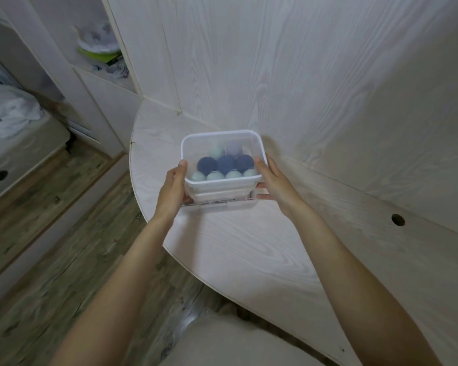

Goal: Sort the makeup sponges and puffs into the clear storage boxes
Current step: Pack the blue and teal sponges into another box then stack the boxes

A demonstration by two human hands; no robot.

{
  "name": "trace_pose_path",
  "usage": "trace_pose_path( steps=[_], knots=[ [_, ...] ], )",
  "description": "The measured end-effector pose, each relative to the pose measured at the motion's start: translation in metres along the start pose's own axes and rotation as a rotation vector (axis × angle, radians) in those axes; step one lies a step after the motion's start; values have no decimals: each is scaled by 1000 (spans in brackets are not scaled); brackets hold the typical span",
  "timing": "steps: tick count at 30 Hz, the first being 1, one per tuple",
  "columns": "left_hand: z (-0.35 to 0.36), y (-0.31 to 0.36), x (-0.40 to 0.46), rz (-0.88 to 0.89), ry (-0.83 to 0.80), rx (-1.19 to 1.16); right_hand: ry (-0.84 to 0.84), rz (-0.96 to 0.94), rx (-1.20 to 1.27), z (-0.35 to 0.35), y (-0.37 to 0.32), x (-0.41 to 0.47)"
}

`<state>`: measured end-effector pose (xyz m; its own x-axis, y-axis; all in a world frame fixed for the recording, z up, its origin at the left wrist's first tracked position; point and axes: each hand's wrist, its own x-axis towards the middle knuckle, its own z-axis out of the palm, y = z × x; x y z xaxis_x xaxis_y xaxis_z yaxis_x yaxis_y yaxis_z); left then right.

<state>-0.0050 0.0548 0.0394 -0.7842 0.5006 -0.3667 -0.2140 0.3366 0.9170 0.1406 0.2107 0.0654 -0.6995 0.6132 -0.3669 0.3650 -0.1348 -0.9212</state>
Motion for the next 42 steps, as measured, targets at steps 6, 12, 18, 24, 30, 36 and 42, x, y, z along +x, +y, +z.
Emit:
trace_pose_path(
  steps=[6, 12, 18, 24, 30, 36, 42],
  knots=[
    [8, 0, 0, 9, -59, -2, 92, -1, -72, -1, 7, 2],
    [15, 4, 0, 6, -96, -17, 123, -1, -125, -7, 3, 0],
    [12, -1, 0, 29, -108, -14, 145, -39, -129, -2, 6, 0],
    [12, -9, -1, 52, -80, -42, 126, 10, 15, -6, 17, -5],
    [15, -6, 1, 51, -61, -76, 109, -9, 10, -8, 18, -4],
    [6, -22, -2, 51, -16, -84, 291, 9, 155, -19, 41, -1],
    [-28, -87, 10, -7, 324, 152, 284, 163, 182, -12, 95, 9]
  ],
)
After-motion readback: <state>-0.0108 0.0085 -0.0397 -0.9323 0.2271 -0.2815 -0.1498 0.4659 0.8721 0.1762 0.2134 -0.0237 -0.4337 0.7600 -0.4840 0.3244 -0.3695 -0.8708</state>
